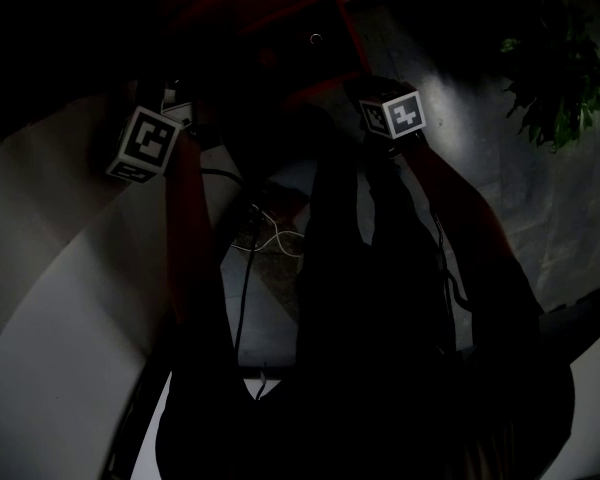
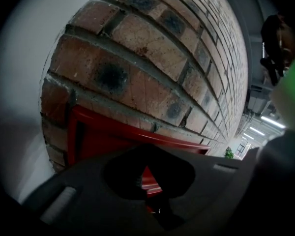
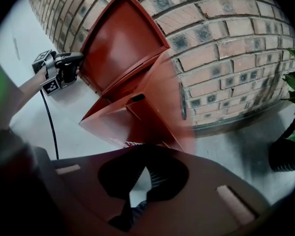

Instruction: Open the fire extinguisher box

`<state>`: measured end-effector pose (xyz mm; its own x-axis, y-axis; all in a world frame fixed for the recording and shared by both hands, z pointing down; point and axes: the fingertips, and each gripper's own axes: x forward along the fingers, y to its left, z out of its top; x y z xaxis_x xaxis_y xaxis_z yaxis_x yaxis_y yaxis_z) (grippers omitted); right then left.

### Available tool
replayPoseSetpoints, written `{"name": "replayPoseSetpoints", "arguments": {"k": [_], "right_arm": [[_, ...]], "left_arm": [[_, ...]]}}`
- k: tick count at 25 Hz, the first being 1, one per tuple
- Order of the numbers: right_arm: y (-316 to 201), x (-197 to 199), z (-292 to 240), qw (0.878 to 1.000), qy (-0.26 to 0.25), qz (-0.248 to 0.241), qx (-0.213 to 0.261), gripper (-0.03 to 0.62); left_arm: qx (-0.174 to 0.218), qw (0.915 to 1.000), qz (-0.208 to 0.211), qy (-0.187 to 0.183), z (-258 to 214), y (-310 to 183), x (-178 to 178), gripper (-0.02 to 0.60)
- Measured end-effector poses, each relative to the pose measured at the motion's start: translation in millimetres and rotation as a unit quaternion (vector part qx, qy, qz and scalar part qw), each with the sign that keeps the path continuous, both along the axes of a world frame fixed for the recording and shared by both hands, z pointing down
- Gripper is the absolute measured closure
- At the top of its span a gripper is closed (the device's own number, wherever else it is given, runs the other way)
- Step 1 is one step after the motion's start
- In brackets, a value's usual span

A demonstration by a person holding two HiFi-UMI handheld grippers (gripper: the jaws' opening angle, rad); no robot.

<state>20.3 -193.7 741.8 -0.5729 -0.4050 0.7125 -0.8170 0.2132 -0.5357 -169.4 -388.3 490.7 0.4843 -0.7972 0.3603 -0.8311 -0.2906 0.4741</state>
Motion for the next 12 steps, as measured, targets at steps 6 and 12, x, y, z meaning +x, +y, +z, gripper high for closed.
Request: {"name": "replayPoseSetpoints", "arguments": {"k": [6, 12], "right_arm": [[2.8, -1.6, -0.3, 1.000, -0.013, 0.005, -0.013, 0.595], [3.3, 0.4, 3.3, 1.000, -0.003, 0.007, -0.014, 0.595]], "left_arm": [[-0.003, 1.0000, 0.002, 0.004, 4.2, 5.2, 4.0, 0.580], [-0.013, 0.9998, 0.010, -0.011, 15.0, 15.6, 2.3, 0.580]]}}
